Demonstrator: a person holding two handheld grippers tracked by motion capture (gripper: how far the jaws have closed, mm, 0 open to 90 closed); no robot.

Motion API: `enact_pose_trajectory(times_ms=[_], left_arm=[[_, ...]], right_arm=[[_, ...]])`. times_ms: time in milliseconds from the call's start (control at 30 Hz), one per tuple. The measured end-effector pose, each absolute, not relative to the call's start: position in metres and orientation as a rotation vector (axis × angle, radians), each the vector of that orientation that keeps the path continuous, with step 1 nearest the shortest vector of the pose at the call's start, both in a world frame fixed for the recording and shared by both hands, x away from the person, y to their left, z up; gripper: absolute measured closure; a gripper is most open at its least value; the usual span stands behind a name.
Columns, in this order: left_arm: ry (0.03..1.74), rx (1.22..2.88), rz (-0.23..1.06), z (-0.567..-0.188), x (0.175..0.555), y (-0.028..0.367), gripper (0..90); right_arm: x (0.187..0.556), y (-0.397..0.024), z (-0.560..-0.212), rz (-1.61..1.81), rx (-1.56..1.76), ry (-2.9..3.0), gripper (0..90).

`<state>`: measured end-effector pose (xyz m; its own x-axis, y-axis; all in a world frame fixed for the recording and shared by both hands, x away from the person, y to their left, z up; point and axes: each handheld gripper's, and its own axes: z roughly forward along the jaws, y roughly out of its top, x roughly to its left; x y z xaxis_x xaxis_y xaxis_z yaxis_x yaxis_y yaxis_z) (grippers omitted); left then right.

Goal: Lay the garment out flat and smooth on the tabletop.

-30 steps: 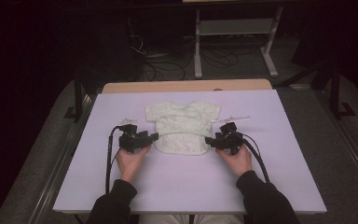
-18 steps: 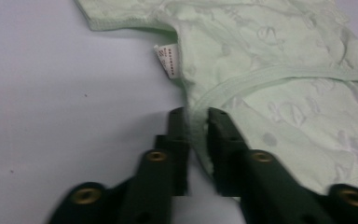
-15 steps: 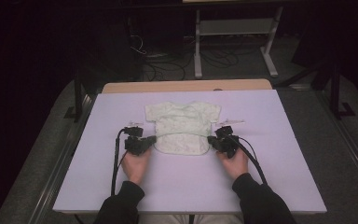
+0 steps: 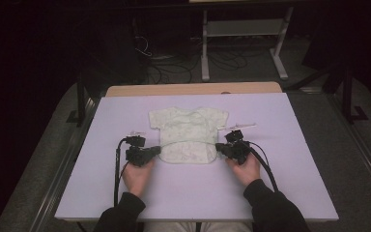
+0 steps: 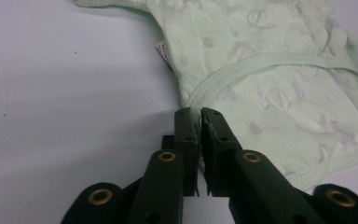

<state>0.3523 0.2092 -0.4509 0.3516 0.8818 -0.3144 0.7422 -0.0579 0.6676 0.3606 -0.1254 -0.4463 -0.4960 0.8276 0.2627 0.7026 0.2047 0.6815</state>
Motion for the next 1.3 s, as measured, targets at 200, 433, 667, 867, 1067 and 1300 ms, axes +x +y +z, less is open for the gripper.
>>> enact_pose_trajectory(times_ms=[200,433,667,867,1067,1300], left_arm=[[1.417,1.825,0.243,-0.445,0.35,0.214,71.5],[1.345,1.805,0.223,-0.436,0.354,0.224,46.2],[1.23,1.817,0.206,-0.425,0.36,0.237,27.6],[1.121,1.797,0.191,-0.411,0.358,0.255,26.4],[1.066,1.792,0.183,-0.396,0.354,0.271,13.8],[1.045,1.794,0.254,-0.387,0.347,0.288,0.0]], right_arm=[[0.358,-0.13,-0.442,1.186,1.489,2.304,82.6],[0.361,-0.141,-0.43,1.198,1.42,2.281,62.2],[0.365,-0.155,-0.417,1.284,1.318,2.264,33.2],[0.365,-0.163,-0.41,1.311,1.274,2.294,13.6],[0.362,-0.169,-0.4,1.332,1.241,2.317,2.6],[0.358,-0.184,-0.391,1.356,1.231,2.288,0.0]])
